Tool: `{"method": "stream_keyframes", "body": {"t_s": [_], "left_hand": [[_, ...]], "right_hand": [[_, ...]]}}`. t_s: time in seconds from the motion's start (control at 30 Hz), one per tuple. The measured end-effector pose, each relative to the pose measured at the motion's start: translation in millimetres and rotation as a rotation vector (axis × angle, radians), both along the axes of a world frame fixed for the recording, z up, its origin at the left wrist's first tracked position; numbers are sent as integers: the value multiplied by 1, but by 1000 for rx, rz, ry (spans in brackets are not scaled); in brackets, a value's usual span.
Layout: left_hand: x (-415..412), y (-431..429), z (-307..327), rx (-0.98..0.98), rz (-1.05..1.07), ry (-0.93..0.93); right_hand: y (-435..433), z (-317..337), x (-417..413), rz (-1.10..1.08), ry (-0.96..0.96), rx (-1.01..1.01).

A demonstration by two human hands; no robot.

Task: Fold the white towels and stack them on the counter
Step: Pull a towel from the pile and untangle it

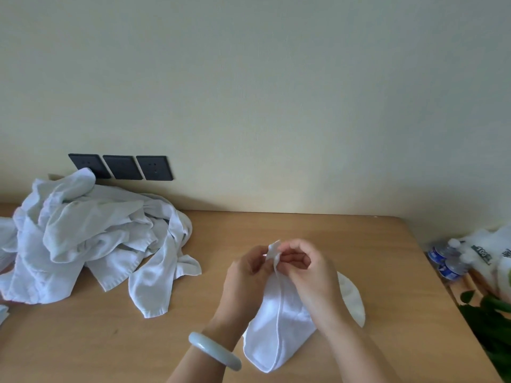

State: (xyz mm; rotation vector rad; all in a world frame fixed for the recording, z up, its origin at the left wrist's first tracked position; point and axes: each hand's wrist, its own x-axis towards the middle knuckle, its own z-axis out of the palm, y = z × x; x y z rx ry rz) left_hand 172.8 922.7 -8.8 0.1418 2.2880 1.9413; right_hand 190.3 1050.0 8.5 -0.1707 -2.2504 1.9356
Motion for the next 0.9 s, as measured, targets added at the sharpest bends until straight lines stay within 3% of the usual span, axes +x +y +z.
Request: {"method": "stream_keyframes", "body": {"t_s": [0.13, 0.23, 0.3, 0.43, 0.53, 0.7, 0.9], "left_hand": [[-2, -3, -1, 0, 21, 21], [-3, -4, 2, -56, 0, 74], [-4, -5, 3, -118, -28, 113], [-4, -8, 10, -225, -78, 211], [-3, -8, 13, -236, -66, 258], [-4, -7, 11, -247, -45, 300], [4, 0, 15, -269, -4, 272]], "right_hand": [[4, -2, -6, -25, 163, 399], [9, -1, -8, -13, 220, 486], [12, 0, -9, -4, 220, 475], [18, 3, -10, 103, 38, 155], [22, 3, -10, 122, -8, 27], [23, 2, -11, 149, 39, 31], [27, 19, -18, 155, 150, 213]]}}
